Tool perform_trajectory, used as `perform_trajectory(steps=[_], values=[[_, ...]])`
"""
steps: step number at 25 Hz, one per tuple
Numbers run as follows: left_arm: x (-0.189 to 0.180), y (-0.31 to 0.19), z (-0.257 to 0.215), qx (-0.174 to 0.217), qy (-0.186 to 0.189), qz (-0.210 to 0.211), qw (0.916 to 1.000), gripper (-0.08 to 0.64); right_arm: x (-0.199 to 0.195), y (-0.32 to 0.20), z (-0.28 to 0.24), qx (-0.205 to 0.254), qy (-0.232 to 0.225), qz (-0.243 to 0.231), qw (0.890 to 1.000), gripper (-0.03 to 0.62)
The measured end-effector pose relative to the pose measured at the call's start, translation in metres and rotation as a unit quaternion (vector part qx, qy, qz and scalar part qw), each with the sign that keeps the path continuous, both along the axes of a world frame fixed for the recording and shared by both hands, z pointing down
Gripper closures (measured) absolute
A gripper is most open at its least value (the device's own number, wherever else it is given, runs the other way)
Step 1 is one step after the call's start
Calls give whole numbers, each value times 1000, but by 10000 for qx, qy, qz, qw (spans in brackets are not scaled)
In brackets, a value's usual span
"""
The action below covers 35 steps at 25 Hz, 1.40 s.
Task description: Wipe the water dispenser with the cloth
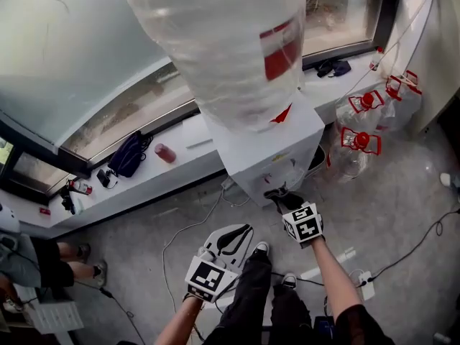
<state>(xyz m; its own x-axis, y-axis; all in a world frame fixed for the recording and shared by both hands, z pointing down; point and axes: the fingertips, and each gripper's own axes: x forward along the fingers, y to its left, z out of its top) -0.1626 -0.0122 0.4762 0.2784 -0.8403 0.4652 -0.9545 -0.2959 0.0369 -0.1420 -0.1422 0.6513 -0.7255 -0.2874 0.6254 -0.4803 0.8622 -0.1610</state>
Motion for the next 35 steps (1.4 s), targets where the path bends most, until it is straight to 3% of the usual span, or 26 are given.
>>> perform_trajectory(steps=[8,13,20,27,35], values=[[-8,-2,38,-139,49,-227,9996,540,-25,1,54,-192,-94,238,9995,486],[-12,-5,50,-213,114,-252,9994,540,-43,-8,68,-572,-463,505,9960,486],[-26,-14,53,-291,89,-492,9983,540,-68,-7,65,-676,-660,224,9953,486],[-30,-33,54,-293,103,-468,9984,540,-47,-40,86,-381,-224,97,9990,486],[-4,-49,65,-387,134,-95,9991,540,3,-120,91,-228,-178,960,9950,486]])
